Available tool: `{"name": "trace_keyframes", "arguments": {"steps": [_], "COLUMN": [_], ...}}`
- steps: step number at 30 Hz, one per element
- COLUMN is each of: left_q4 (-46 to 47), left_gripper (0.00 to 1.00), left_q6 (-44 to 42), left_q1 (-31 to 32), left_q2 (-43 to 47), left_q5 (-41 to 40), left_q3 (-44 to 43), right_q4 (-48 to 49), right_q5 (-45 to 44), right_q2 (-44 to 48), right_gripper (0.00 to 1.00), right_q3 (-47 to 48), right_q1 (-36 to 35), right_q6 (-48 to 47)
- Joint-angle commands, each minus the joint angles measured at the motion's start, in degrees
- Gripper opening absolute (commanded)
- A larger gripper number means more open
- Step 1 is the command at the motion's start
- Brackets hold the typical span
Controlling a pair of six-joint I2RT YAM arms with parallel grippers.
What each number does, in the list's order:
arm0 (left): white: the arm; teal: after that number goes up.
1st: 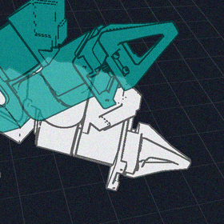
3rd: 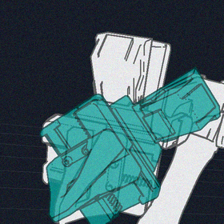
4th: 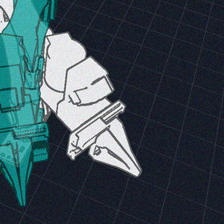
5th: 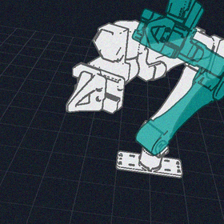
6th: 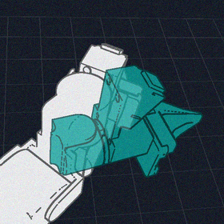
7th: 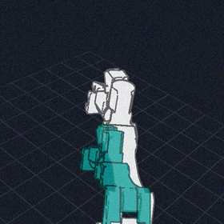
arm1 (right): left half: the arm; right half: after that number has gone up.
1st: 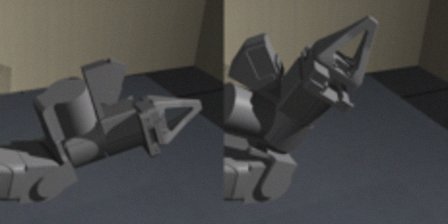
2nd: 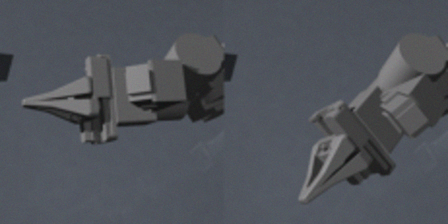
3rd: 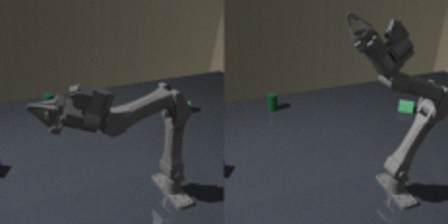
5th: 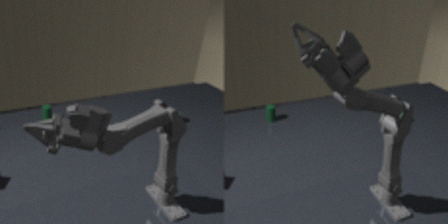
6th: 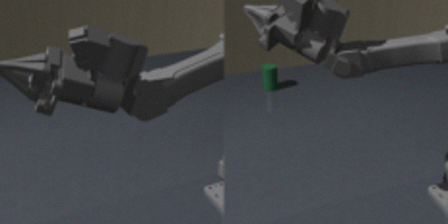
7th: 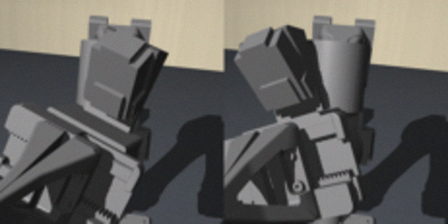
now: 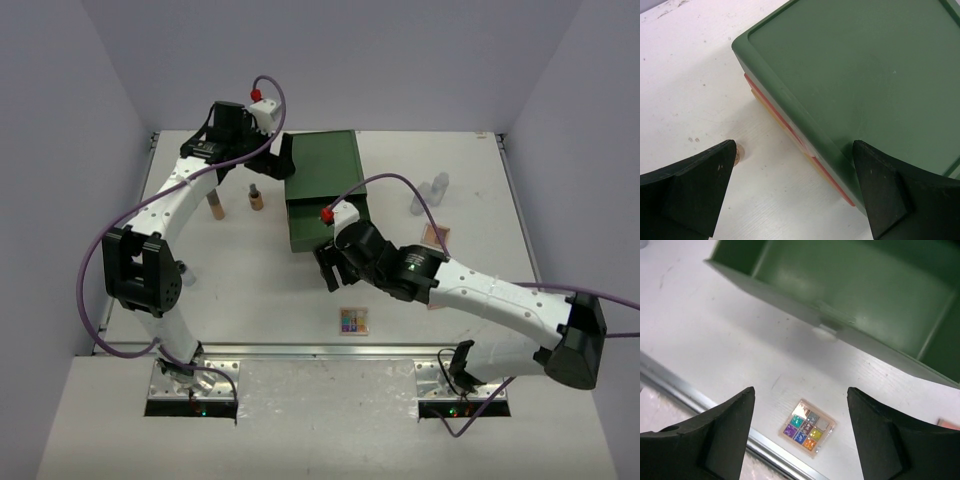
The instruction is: Organize the makeup
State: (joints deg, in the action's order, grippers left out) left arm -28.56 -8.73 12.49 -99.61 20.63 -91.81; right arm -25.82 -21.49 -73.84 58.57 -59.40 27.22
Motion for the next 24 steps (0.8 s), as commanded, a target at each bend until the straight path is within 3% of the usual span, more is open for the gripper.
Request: {"name": "trace_keyframes", "arguments": {"steps": [1,6,11,13,18,24], "left_q4": [1.1,1.0,0.9,0.8,0.8,0.4], "left_gripper": [1.0,1.0,1.0,1.0,1.0,1.0], "left_q6": [-1.0,-1.1,-1.1,-1.3,-1.7,-1.1], "left_q1": [0.8,0.8,0.8,0.8,0.8,0.8], "left_q2": [1.6,0.9,0.8,1.2,2.2,2.2], "left_q5": [2.4,2.9,3.1,3.0,2.9,3.1], "left_q3": [-0.8,-1.1,-2.0,-1.8,-0.8,-0.7], "right_q4": [-2.9,-7.5,-10.5,-12.5,-14.6,-14.3], "right_q5": [11.9,15.8,18.1,18.3,25.4,23.7], "right_q2": [6.1,8.4,4.7,1.9,-5.6,-14.8], "right_gripper": [0.77,0.81,0.82,0.81,0.78,0.7], "right_q3": [1.3,6.6,16.7,22.0,34.1,40.1], "right_q1": [-0.2,-0.2,1.9,4.9,20.4,31.6], "right_q6": [-11.5,-13.8,-12.3,-10.9,-5.8,-2.6]}}
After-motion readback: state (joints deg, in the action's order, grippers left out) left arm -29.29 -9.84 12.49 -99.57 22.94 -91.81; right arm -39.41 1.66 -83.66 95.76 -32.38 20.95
